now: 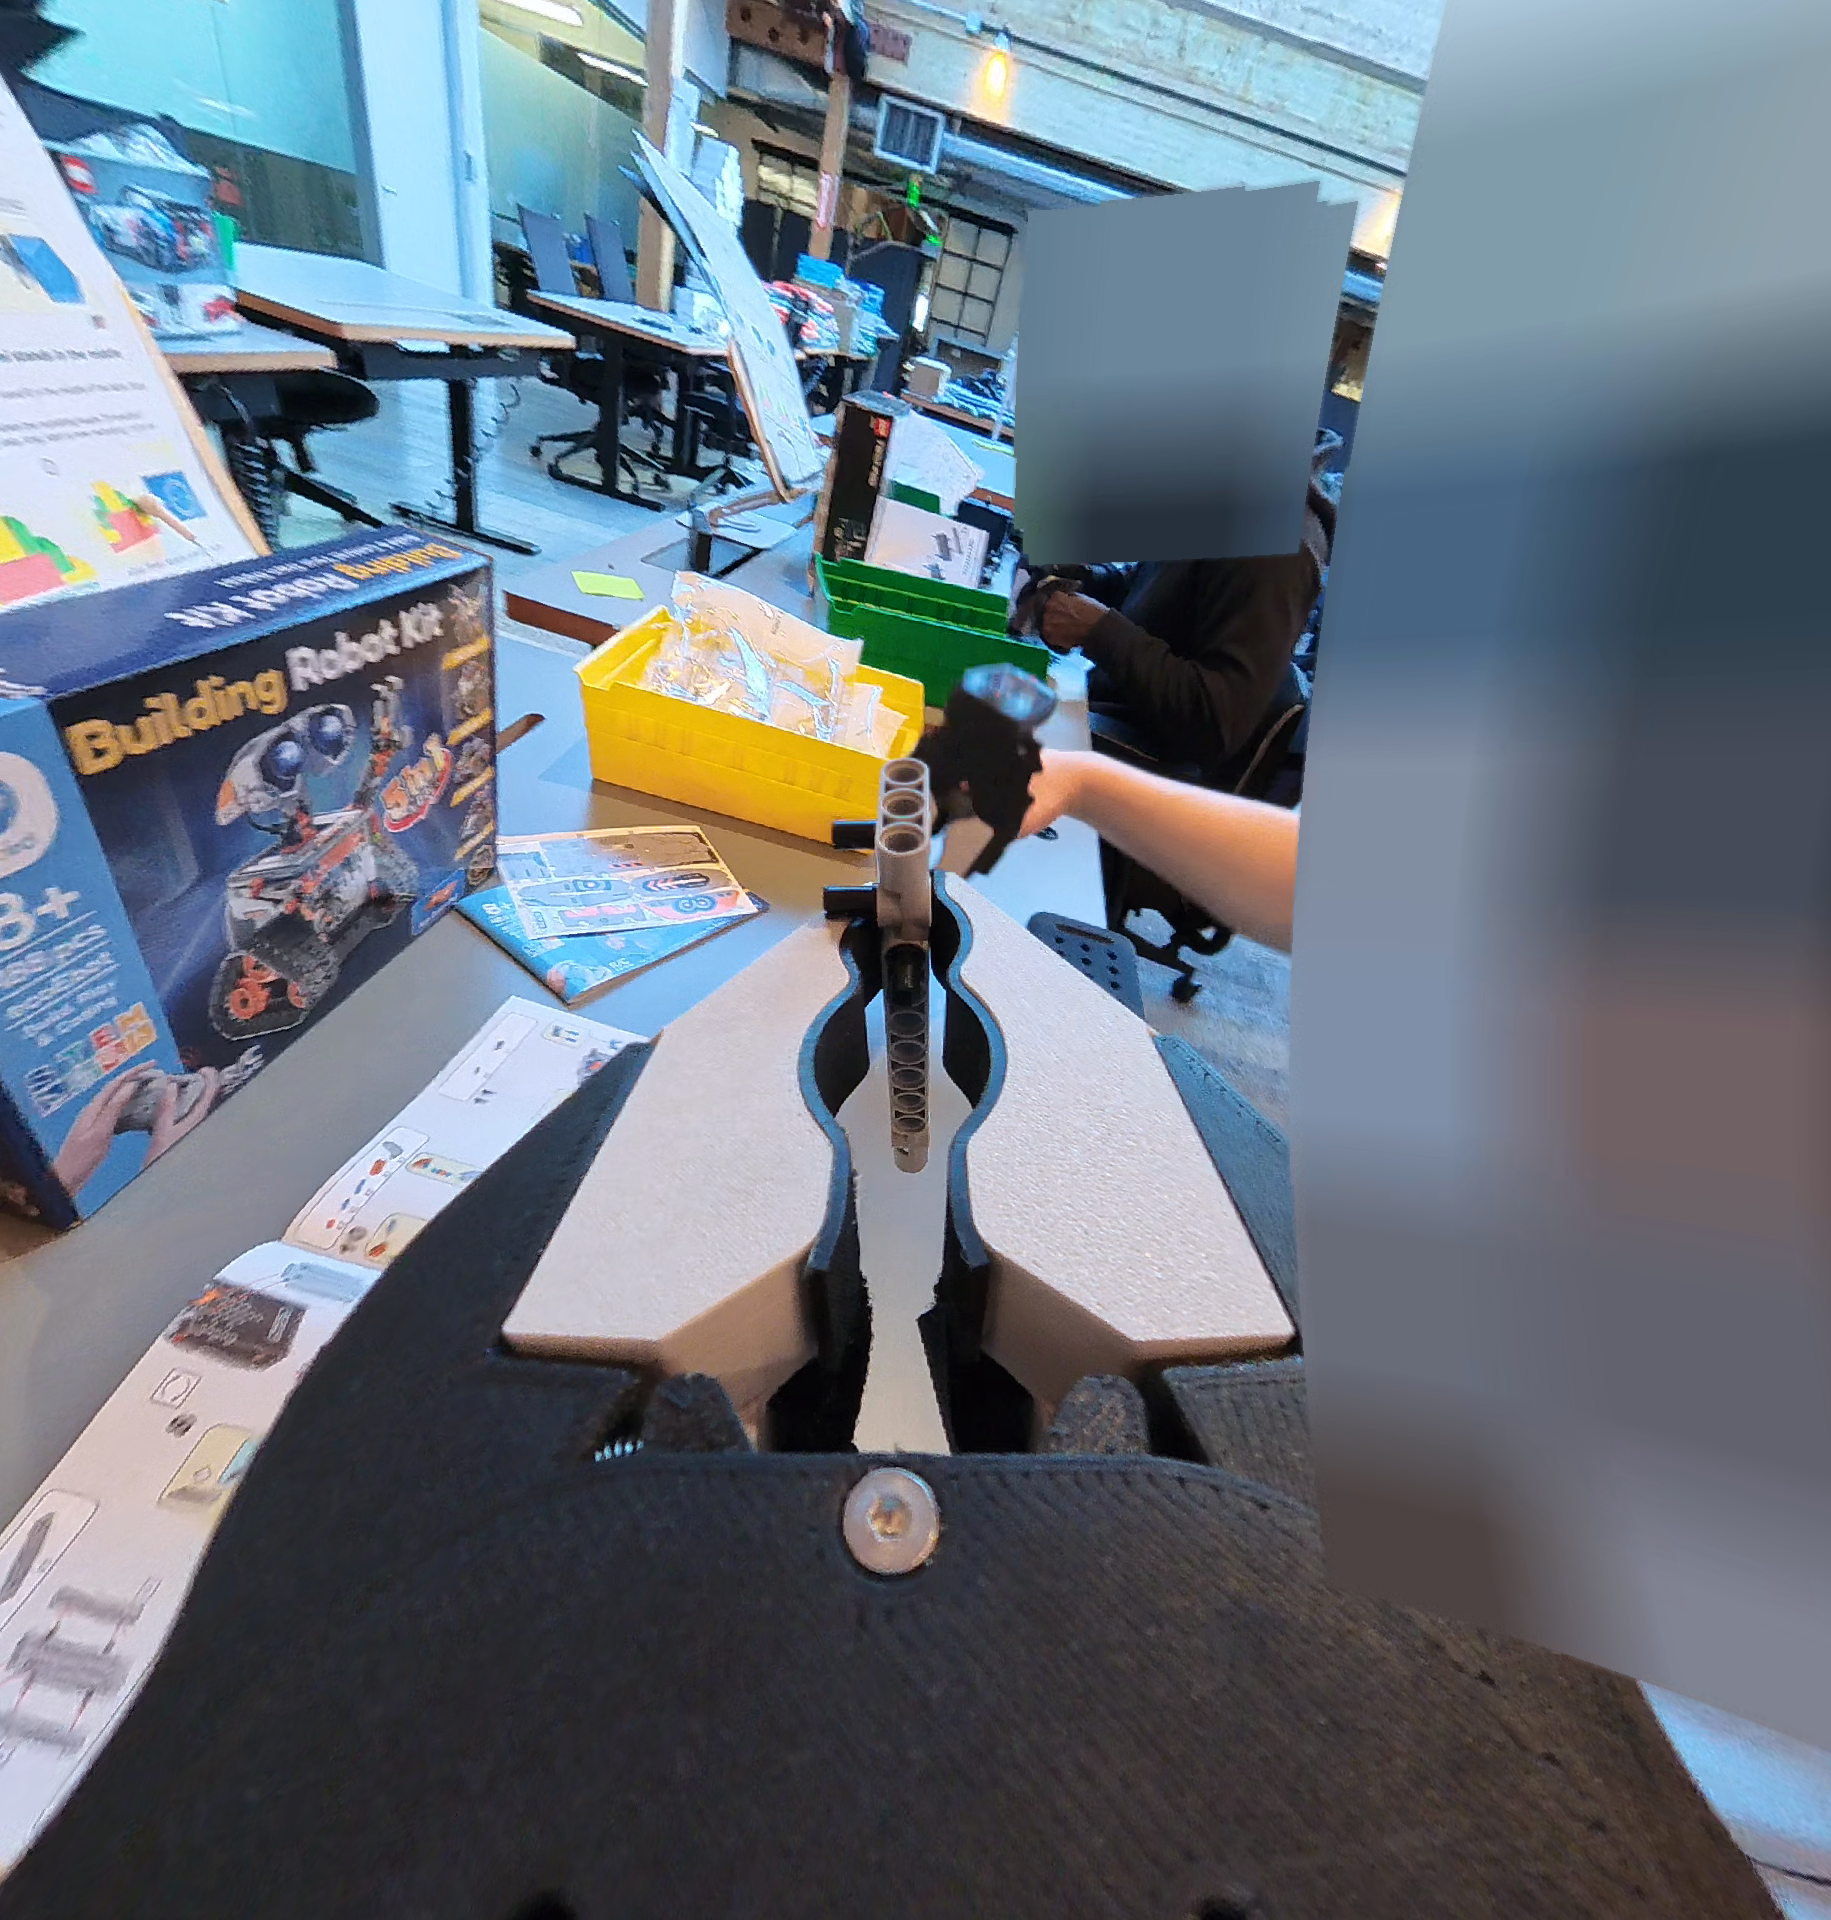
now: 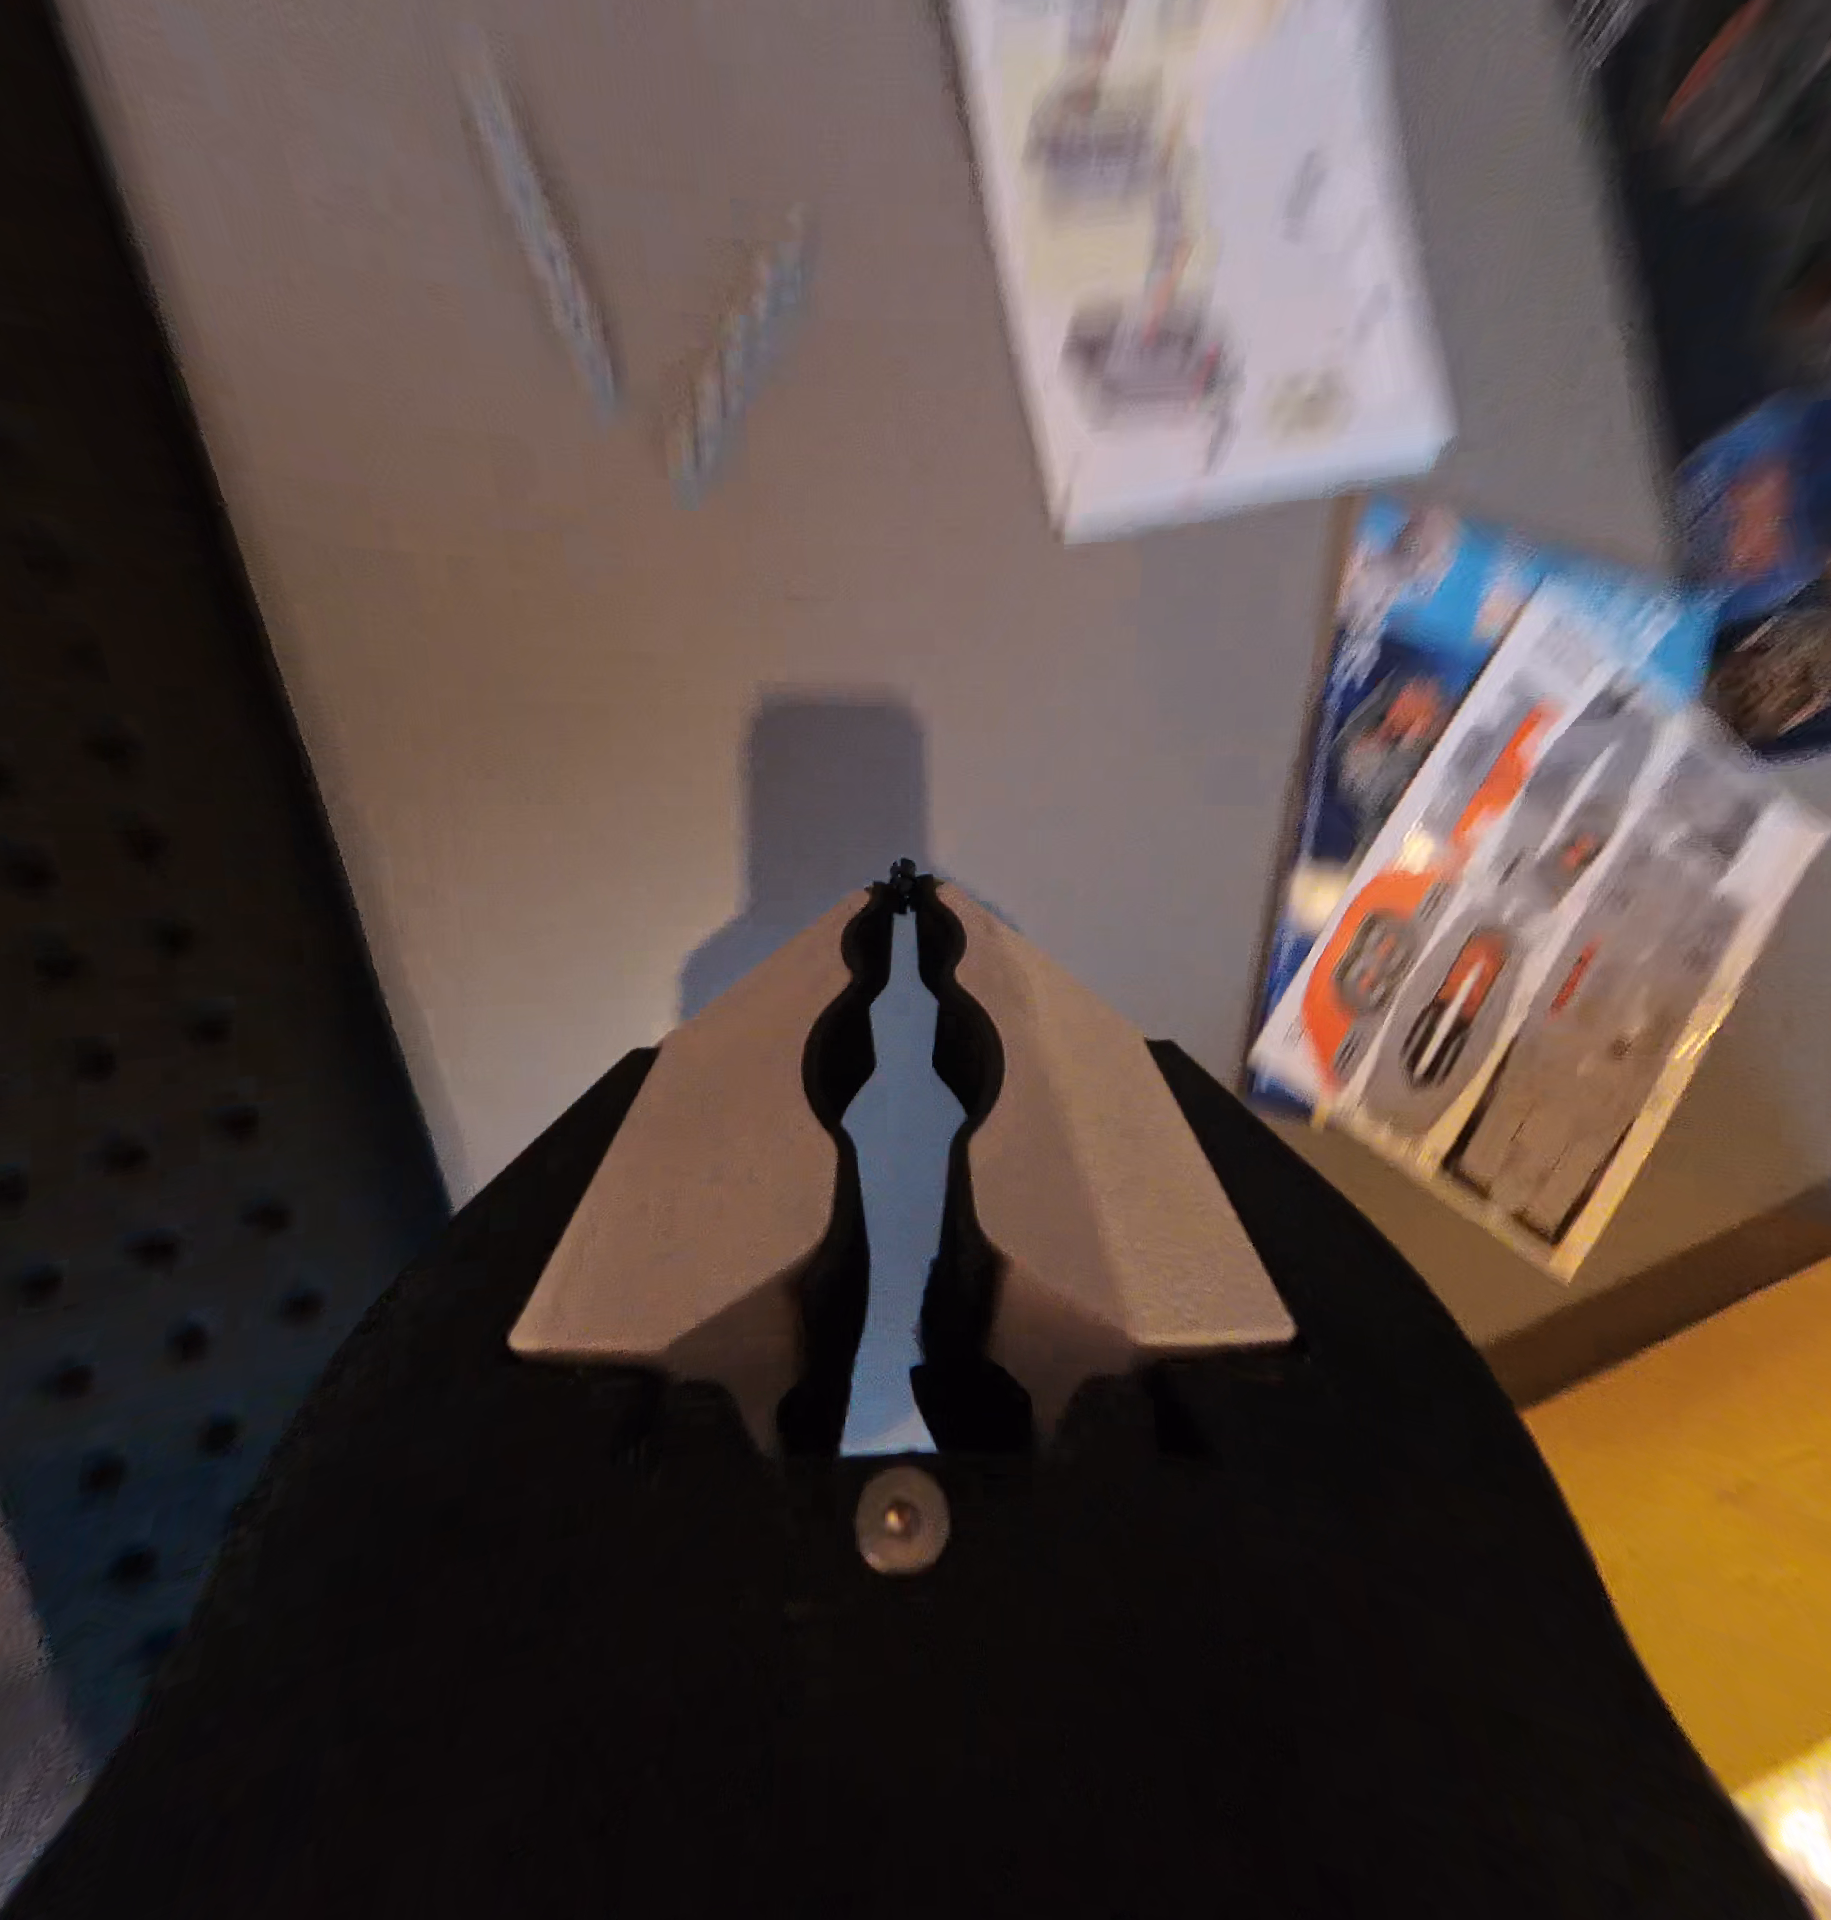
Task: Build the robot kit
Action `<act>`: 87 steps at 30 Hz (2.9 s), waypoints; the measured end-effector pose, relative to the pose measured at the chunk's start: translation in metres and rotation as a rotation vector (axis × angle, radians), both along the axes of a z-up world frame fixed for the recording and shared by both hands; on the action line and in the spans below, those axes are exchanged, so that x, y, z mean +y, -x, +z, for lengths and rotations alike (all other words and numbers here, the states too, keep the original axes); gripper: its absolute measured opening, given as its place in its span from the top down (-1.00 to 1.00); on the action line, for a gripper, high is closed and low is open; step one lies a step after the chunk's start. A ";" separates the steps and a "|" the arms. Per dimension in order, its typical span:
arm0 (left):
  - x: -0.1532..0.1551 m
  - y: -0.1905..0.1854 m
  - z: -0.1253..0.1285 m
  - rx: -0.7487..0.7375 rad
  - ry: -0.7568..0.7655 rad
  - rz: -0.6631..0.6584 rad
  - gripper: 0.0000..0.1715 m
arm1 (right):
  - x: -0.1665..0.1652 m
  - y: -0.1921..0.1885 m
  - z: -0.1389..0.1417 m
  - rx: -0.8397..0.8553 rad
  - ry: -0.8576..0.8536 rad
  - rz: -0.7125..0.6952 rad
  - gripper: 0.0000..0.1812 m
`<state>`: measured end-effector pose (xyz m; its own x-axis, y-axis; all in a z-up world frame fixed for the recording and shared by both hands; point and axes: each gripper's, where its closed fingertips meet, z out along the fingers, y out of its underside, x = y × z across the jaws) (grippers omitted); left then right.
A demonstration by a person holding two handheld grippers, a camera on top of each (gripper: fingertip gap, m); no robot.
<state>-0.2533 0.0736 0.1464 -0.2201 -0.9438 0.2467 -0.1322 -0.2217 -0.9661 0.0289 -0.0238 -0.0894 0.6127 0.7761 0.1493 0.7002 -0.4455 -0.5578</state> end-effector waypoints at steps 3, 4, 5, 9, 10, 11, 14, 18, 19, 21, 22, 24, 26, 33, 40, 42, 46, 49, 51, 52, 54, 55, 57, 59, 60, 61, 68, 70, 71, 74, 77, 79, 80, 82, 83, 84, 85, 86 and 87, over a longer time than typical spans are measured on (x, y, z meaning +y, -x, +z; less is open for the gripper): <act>0.001 -0.018 -0.006 0.024 0.037 -0.076 0.95 | 0.034 0.050 0.071 0.248 -0.263 0.070 0.96; 0.000 -0.027 -0.007 0.027 0.054 -0.102 0.95 | 0.042 0.069 0.096 0.308 -0.347 0.118 0.96; -0.001 -0.034 -0.008 0.029 0.074 -0.127 0.95 | 0.047 0.087 0.120 0.353 -0.421 0.166 0.96; -0.016 -0.050 -0.013 0.055 0.128 -0.252 0.95 | 0.050 0.152 0.202 0.481 -0.635 0.358 0.96; -0.021 -0.053 -0.012 0.056 0.132 -0.277 0.95 | 0.049 0.165 0.218 0.495 -0.674 0.395 0.96; -0.027 -0.055 -0.011 0.047 0.132 -0.301 0.94 | 0.046 0.177 0.231 0.510 -0.706 0.426 0.96; -0.043 -0.058 -0.003 0.016 0.141 -0.361 0.94 | 0.041 0.199 0.254 0.532 -0.787 0.456 0.96; -0.056 -0.064 -0.001 0.015 0.136 -0.395 0.94 | 0.030 0.206 0.259 0.628 -0.787 0.489 0.96; -0.059 -0.065 -0.001 0.020 0.125 -0.400 0.95 | 0.029 0.205 0.259 0.629 -0.779 0.482 0.96; -0.066 -0.065 -0.003 0.032 0.098 -0.421 0.94 | 0.032 0.203 0.261 0.603 -0.802 0.463 0.96; -0.069 -0.066 -0.003 0.037 0.089 -0.423 0.94 | 0.032 0.202 0.260 0.592 -0.792 0.458 0.96; -0.073 -0.068 -0.004 0.044 0.078 -0.422 0.94 | 0.029 0.204 0.260 0.604 -0.784 0.479 0.96; -0.076 -0.069 -0.004 0.048 0.073 -0.420 0.94 | 0.028 0.207 0.258 0.584 -0.778 0.486 0.96; -0.082 -0.070 -0.001 0.040 0.075 -0.438 0.94 | 0.025 0.217 0.253 0.561 -0.761 0.516 0.96; -0.083 -0.069 0.000 0.031 0.069 -0.446 0.94 | 0.026 0.221 0.249 0.563 -0.743 0.532 0.96; -0.084 -0.069 0.001 0.027 0.065 -0.453 0.94 | 0.025 0.222 0.248 0.560 -0.741 0.539 0.96; -0.085 -0.067 0.001 0.026 0.077 -0.472 0.94 | 0.023 0.223 0.249 0.573 -0.736 0.549 0.96; -0.086 -0.066 -0.001 0.039 0.073 -0.474 0.94 | 0.023 0.223 0.249 0.594 -0.715 0.554 0.96; -0.087 -0.066 -0.002 0.040 0.072 -0.478 0.94 | 0.023 0.223 0.248 0.612 -0.697 0.561 0.96; -0.088 -0.066 -0.003 0.045 0.069 -0.483 0.94 | 0.022 0.223 0.247 0.616 -0.684 0.566 0.96; -0.088 -0.066 -0.003 0.047 0.072 -0.487 0.94 | 0.023 0.223 0.247 0.632 -0.670 0.566 0.96; -0.087 -0.066 -0.003 0.046 0.079 -0.486 0.94 | 0.024 0.223 0.247 0.632 -0.670 0.561 0.96; -0.085 -0.067 -0.003 0.049 0.090 -0.482 0.94 | 0.026 0.223 0.246 0.613 -0.680 0.548 0.96; -0.082 -0.067 -0.005 0.055 0.096 -0.471 0.94 | 0.028 0.223 0.245 0.566 -0.710 0.531 0.96; -0.081 -0.067 -0.006 0.060 0.097 -0.467 0.94 | 0.029 0.223 0.244 0.541 -0.721 0.525 0.96; -0.080 -0.067 -0.007 0.064 0.095 -0.463 0.94 | 0.030 0.223 0.244 0.520 -0.735 0.520 0.96; -0.075 -0.070 -0.007 0.068 0.091 -0.410 0.94 | 0.035 0.221 0.244 0.426 -0.829 0.492 0.96; -0.072 -0.072 -0.006 0.065 0.094 -0.390 0.94 | 0.037 0.220 0.244 0.419 -0.849 0.482 0.96; -0.071 -0.073 -0.005 0.059 0.102 -0.389 0.94 | 0.038 0.220 0.245 0.424 -0.861 0.480 0.96; -0.069 -0.073 -0.003 0.046 0.120 -0.383 0.94 | 0.040 0.219 0.246 0.421 -0.891 0.478 0.96; -0.069 -0.072 -0.008 0.071 0.107 -0.387 0.94 | 0.040 0.221 0.241 0.422 -0.865 0.501 0.96; -0.071 -0.070 -0.013 0.102 0.084 -0.395 0.94 | 0.038 0.222 0.236 0.428 -0.830 0.527 0.96; -0.072 -0.069 -0.016 0.114 0.076 -0.403 0.94 | 0.036 0.224 0.234 0.431 -0.818 0.545 0.96; -0.076 -0.066 -0.021 0.146 0.057 -0.423 0.94 | 0.033 0.226 0.230 0.432 -0.790 0.576 0.96; -0.076 -0.066 -0.023 0.154 0.052 -0.420 0.94 | 0.033 0.226 0.229 0.426 -0.787 0.575 0.96; -0.076 -0.066 -0.023 0.158 0.051 -0.417 0.94 | 0.033 0.226 0.228 0.421 -0.788 0.576 0.96; -0.076 -0.066 -0.023 0.157 0.054 -0.420 0.94 | 0.033 0.226 0.229 0.422 -0.792 0.575 0.96; -0.075 -0.066 -0.022 0.154 0.058 -0.416 0.94 | 0.034 0.226 0.229 0.421 -0.798 0.567 0.96; -0.073 -0.067 -0.021 0.150 0.063 -0.404 0.94 | 0.036 0.225 0.230 0.409 -0.817 0.554 0.96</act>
